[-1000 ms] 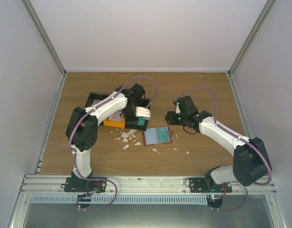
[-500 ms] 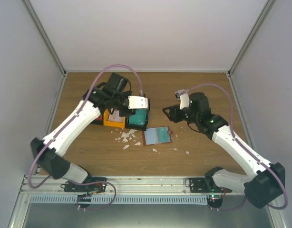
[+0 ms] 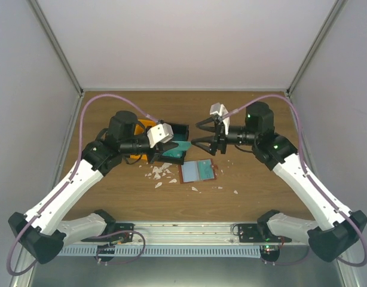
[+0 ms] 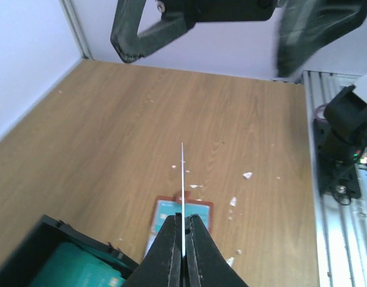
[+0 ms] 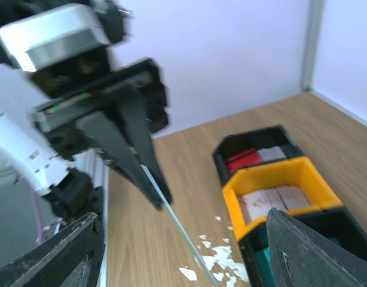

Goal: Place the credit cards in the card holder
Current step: Pick up the credit card from the storage box.

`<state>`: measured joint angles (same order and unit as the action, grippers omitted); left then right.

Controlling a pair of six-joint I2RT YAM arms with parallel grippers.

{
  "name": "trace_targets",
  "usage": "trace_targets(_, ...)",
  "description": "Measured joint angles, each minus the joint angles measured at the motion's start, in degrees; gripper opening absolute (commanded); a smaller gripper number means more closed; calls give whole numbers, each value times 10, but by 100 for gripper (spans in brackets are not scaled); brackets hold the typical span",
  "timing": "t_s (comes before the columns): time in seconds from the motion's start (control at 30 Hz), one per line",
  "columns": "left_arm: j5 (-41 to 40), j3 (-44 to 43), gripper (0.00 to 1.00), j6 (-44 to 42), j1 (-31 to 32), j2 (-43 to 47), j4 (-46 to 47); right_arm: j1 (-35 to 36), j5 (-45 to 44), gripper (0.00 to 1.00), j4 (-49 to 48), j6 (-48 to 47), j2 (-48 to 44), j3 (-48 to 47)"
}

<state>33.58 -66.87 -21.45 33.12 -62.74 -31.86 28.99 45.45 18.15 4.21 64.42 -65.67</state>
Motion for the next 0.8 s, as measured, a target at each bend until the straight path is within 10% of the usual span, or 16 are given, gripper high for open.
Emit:
trace_targets(0.2,33,34,0,31,0,15,-5,72,22,72,55,-99,35,-36)
trace_targets(0.43,56,35,0,9,0,15,-33,135,-41,38,133,-171,115,-66)
trace_targets(0.8,52,42,0,-68,0,48,-102,143,-65,23,196,-212,124,-68)
